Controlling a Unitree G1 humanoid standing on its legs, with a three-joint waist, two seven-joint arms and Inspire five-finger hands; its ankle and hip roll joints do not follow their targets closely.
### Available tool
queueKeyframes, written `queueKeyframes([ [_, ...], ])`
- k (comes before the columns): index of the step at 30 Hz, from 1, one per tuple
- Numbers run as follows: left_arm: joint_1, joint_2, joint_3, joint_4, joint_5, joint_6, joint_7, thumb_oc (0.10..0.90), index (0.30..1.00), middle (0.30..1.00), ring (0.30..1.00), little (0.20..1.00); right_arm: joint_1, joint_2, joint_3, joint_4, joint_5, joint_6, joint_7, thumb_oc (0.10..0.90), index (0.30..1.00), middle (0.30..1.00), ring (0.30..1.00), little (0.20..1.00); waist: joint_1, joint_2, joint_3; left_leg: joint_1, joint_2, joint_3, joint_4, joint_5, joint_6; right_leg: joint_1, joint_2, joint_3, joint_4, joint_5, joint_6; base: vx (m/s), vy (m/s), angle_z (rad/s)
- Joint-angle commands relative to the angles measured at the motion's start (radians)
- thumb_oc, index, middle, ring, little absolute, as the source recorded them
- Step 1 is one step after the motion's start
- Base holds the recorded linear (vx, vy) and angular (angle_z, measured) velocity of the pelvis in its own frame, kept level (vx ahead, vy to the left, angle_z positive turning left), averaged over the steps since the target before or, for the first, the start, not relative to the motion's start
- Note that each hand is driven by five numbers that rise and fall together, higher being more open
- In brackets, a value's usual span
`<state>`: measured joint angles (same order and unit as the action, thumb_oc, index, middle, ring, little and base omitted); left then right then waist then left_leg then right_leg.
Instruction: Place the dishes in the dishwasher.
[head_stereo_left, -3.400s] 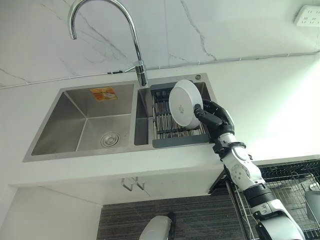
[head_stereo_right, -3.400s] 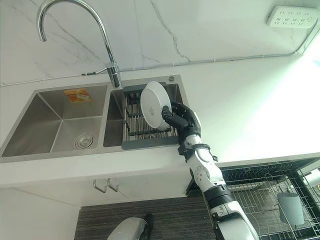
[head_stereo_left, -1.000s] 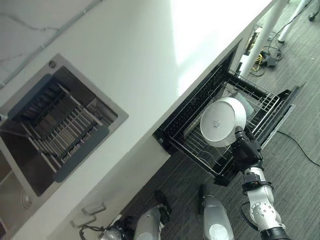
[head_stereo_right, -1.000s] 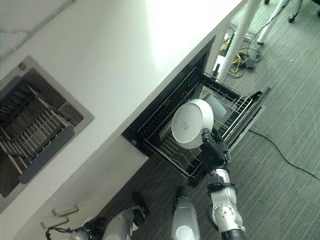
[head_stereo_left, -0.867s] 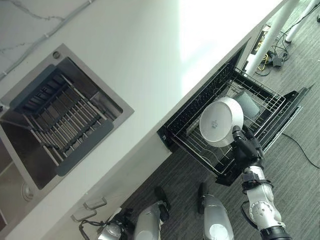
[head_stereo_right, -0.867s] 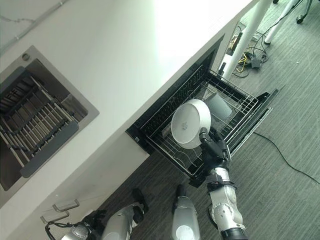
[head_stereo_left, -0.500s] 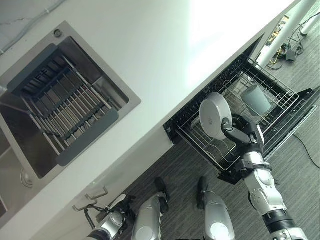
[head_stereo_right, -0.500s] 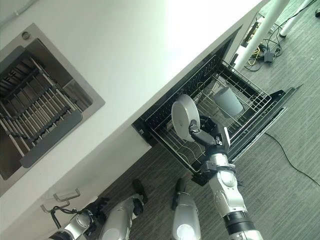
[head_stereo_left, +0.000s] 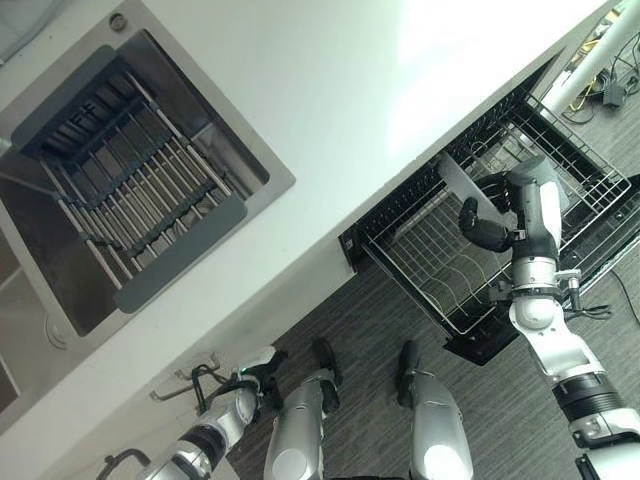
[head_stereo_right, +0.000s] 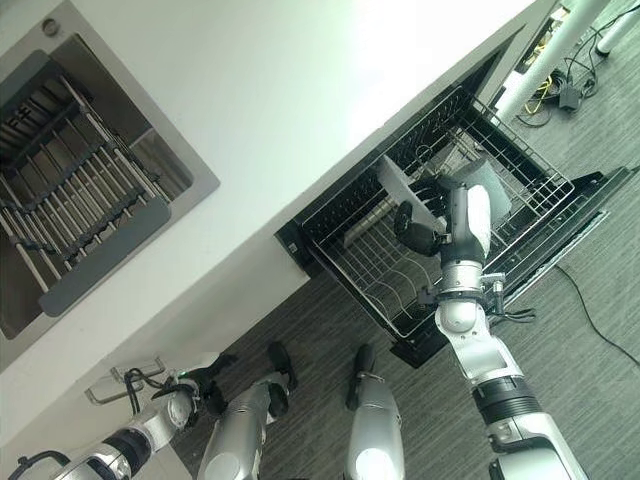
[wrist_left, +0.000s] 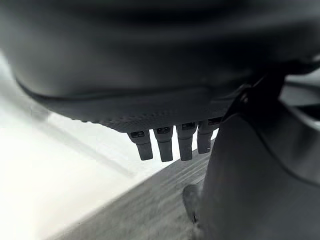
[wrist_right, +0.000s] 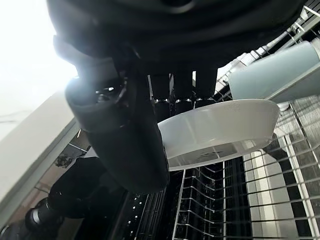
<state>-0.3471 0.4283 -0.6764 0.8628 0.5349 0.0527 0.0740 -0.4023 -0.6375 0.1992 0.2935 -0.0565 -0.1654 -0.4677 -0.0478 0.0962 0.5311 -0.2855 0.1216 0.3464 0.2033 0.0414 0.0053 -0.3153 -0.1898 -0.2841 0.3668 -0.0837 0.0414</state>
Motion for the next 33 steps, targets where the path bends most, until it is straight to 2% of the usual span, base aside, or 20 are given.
queueKeyframes([
  [1, 0.013, 0.034, 0.001, -0.028, 0.148, -0.020, 0.010, 0.800, 0.900, 0.900, 0.900, 0.900, -0.129, -0.076, -0.013, -0.048, -0.072, -0.041, -0.057, 0.400, 0.300, 0.300, 0.300, 0.300, -0.015, -0.014, -0.028, -0.023, 0.009, -0.105, 0.097, -0.170, -0.053, 0.031, 0.025, 0.018, 0.006, -0.108, 0.051, 0.00, 0.000, 0.00],
  [5, -0.033, 0.030, -0.053, 0.015, 0.158, -0.020, 0.034, 0.800, 0.900, 0.900, 0.900, 0.900, -0.180, -0.088, 0.086, 0.046, -0.147, -0.032, -0.034, 0.400, 0.300, 0.300, 0.300, 0.300, -0.014, -0.020, -0.023, -0.031, 0.006, -0.108, 0.097, -0.170, -0.051, 0.022, 0.027, 0.021, 0.009, -0.108, 0.057, -0.01, -0.013, -0.02],
  [9, -0.088, -0.003, -0.082, 0.107, 0.143, -0.043, 0.076, 0.800, 0.900, 0.900, 0.900, 0.900, -0.250, -0.048, 0.200, 0.190, -0.169, -0.033, -0.052, 0.400, 0.300, 0.300, 0.300, 0.300, -0.001, -0.023, -0.020, -0.050, 0.006, -0.112, 0.097, -0.170, -0.045, 0.008, 0.028, 0.014, 0.004, -0.102, 0.059, -0.06, -0.056, -0.01],
  [16, -0.162, -0.032, -0.112, 0.158, 0.139, -0.059, 0.093, 0.800, 0.900, 0.900, 0.900, 0.900, -0.378, 0.030, 0.333, 0.418, -0.230, -0.013, -0.108, 0.400, 0.300, 0.300, 0.300, 0.300, 0.033, 0.002, -0.011, -0.109, -0.010, -0.135, 0.097, -0.161, -0.048, -0.039, 0.026, -0.001, 0.006, -0.098, 0.060, -0.08, -0.023, 0.04],
  [17, -0.165, -0.033, -0.115, 0.160, 0.136, -0.058, 0.095, 0.800, 0.900, 0.900, 0.900, 0.900, -0.386, 0.035, 0.342, 0.438, -0.224, -0.007, -0.099, 0.532, 0.498, 0.498, 0.498, 0.498, 0.035, 0.005, -0.011, -0.114, -0.012, -0.136, 0.097, -0.160, -0.049, -0.044, 0.025, -0.002, 0.008, -0.098, 0.060, -0.09, 0.011, 0.06],
  [18, -0.171, -0.036, -0.118, 0.167, 0.133, -0.056, 0.100, 0.800, 0.900, 0.900, 0.900, 0.900, -0.400, 0.050, 0.365, 0.486, -0.180, 0.006, -0.052, 0.800, 0.900, 0.900, 0.900, 0.900, 0.041, 0.013, -0.011, -0.125, -0.017, -0.139, 0.097, -0.158, -0.050, -0.050, 0.024, -0.005, 0.008, -0.099, 0.059, -0.06, 0.010, 0.11],
  [20, -0.176, -0.035, -0.119, 0.167, 0.135, -0.055, 0.099, 0.800, 0.900, 0.900, 0.900, 0.900, -0.400, 0.060, 0.370, 0.504, -0.124, -0.002, 0.011, 0.800, 0.900, 0.900, 0.900, 0.900, 0.044, 0.017, -0.011, -0.131, -0.021, -0.142, 0.097, -0.158, -0.051, -0.055, 0.023, -0.005, 0.010, -0.099, 0.058, -0.05, 0.009, 0.13],
  [21, -0.178, -0.031, -0.118, 0.165, 0.139, -0.054, 0.097, 0.800, 0.900, 0.900, 0.900, 0.900, -0.397, 0.067, 0.370, 0.510, -0.052, -0.022, 0.062, 0.800, 0.900, 0.900, 0.900, 0.900, 0.046, 0.019, -0.011, -0.135, -0.024, -0.144, 0.097, -0.158, -0.050, -0.059, 0.021, -0.007, 0.010, -0.098, 0.058, 0.04, 0.004, 0.07],
  [23, -0.183, -0.027, -0.117, 0.164, 0.139, -0.053, 0.092, 0.800, 0.900, 0.900, 0.900, 0.900, -0.396, 0.079, 0.363, 0.515, -0.017, -0.036, 0.102, 0.800, 0.900, 0.900, 0.900, 0.900, 0.047, 0.014, -0.012, -0.123, -0.033, -0.149, 0.097, -0.178, -0.057, -0.050, 0.014, 0.005, 0.015, -0.122, 0.069, 0.01, 0.001, 0.02],
  [25, -0.184, -0.021, -0.106, 0.149, 0.156, -0.049, 0.082, 0.800, 0.900, 0.900, 0.900, 0.900, -0.389, 0.094, 0.345, 0.513, 0.072, -0.046, 0.172, 0.800, 0.900, 0.900, 0.900, 0.900, 0.050, 0.018, -0.011, -0.139, -0.026, -0.142, 0.097, -0.156, -0.051, -0.063, 0.015, -0.010, 0.010, -0.095, 0.060, -0.08, 0.002, 0.05],
  [26, -0.183, -0.019, -0.106, 0.141, 0.155, -0.045, 0.079, 0.800, 0.900, 0.900, 0.900, 0.900, -0.383, 0.098, 0.335, 0.505, 0.100, -0.054, 0.180, 0.800, 0.900, 0.900, 0.900, 0.900, 0.048, 0.012, -0.012, -0.124, -0.034, -0.149, 0.097, -0.177, -0.058, -0.050, 0.013, 0.004, 0.011, -0.116, 0.070, -0.03, 0.006, 0.06],
  [27, -0.182, -0.017, -0.102, 0.133, 0.154, -0.043, 0.079, 0.800, 0.900, 0.900, 0.900, 0.900, -0.378, 0.100, 0.321, 0.491, 0.114, -0.060, 0.175, 0.800, 0.900, 0.900, 0.900, 0.900, 0.047, 0.017, -0.011, -0.139, -0.026, -0.144, 0.097, -0.155, -0.051, -0.065, 0.019, -0.006, 0.009, -0.091, 0.059, -0.02, 0.009, 0.05],
  [31, -0.166, -0.021, -0.076, 0.113, 0.117, -0.020, 0.096, 0.800, 0.900, 0.900, 0.900, 0.900, -0.327, 0.099, 0.262, 0.351, 0.114, -0.055, 0.112, 0.800, 0.900, 0.900, 0.900, 0.900, 0.024, 0.006, -0.011, -0.128, -0.024, -0.140, 0.097, -0.158, -0.049, -0.063, 0.035, 0.015, 0.010, -0.092, 0.056, -0.03, 0.016, 0.03],
  [33, -0.148, -0.039, -0.046, 0.117, 0.060, -0.010, 0.122, 0.800, 0.900, 0.900, 0.900, 0.900, -0.272, 0.111, 0.221, 0.236, 0.128, -0.105, 0.028, 0.800, 0.900, 0.900, 0.900, 0.900, 0.006, 0.000, -0.011, -0.117, -0.020, -0.132, 0.097, -0.160, -0.046, -0.060, 0.044, 0.028, 0.012, -0.094, 0.055, 0.02, 0.059, -0.01],
])
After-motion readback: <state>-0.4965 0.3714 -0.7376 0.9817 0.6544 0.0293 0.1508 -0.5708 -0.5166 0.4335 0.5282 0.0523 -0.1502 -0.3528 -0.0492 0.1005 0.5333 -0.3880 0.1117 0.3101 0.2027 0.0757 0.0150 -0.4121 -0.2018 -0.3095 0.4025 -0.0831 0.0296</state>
